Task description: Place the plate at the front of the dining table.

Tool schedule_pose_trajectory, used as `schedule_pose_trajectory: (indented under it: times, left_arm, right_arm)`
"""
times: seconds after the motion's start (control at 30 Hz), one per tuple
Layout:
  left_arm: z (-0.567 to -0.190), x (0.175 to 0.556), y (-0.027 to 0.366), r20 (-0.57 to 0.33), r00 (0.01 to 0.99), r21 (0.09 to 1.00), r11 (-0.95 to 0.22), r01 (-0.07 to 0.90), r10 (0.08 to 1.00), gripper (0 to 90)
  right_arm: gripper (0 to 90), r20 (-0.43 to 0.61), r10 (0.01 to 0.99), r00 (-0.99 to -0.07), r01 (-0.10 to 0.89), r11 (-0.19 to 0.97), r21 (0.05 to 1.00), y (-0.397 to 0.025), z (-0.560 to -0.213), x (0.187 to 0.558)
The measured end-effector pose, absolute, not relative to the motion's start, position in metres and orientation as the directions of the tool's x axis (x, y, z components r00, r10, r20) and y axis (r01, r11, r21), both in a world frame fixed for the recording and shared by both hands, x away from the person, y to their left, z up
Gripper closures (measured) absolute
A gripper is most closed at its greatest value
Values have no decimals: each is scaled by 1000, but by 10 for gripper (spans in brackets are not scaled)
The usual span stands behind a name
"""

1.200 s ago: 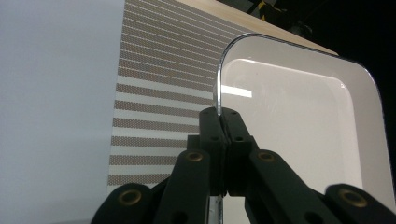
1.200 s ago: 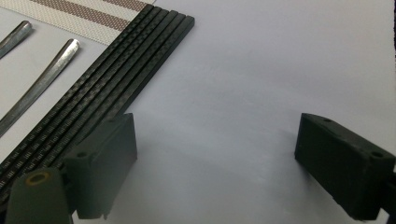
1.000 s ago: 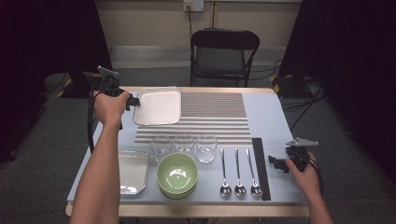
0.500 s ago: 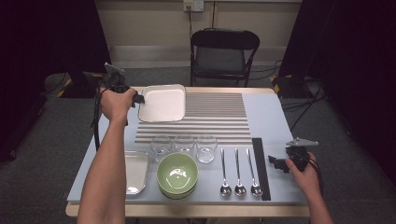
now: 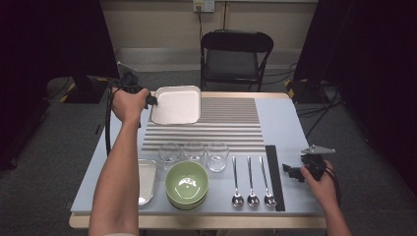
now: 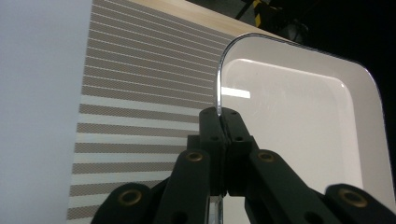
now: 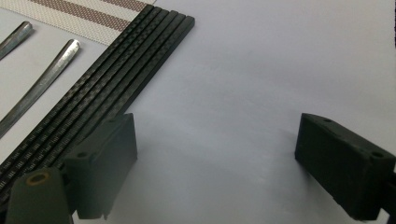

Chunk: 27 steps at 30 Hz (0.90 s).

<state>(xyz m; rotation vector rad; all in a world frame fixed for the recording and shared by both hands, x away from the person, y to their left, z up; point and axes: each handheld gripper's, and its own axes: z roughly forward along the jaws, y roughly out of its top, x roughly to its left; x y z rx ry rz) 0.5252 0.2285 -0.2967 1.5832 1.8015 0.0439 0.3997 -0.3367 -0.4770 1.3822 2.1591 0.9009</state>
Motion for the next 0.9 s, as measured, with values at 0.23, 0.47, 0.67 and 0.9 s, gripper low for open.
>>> schedule_pose_trajectory:
  times: [0.23, 0.47, 0.67, 0.9]
  left_arm:
    - [-301, 532, 220, -490, 25, 461, 235, 856, 871, 894]
    - [-300, 538, 211, -488, 35, 457, 222, 861, 872, 894]
    - [-301, 543, 204, -488, 37, 452, 216, 865, 872, 894]
    - [-303, 548, 198, -491, 45, 450, 209, 868, 870, 894]
  right_arm:
    - [116, -5, 909, -417, 635, 296, 713, -337, -477, 400]
    - [116, -5, 909, -417, 636, 296, 713, -337, -477, 400]
    - [116, -5, 909, -417, 636, 295, 713, -337, -477, 400]
    - [115, -5, 909, -418, 635, 296, 713, -337, -477, 400]
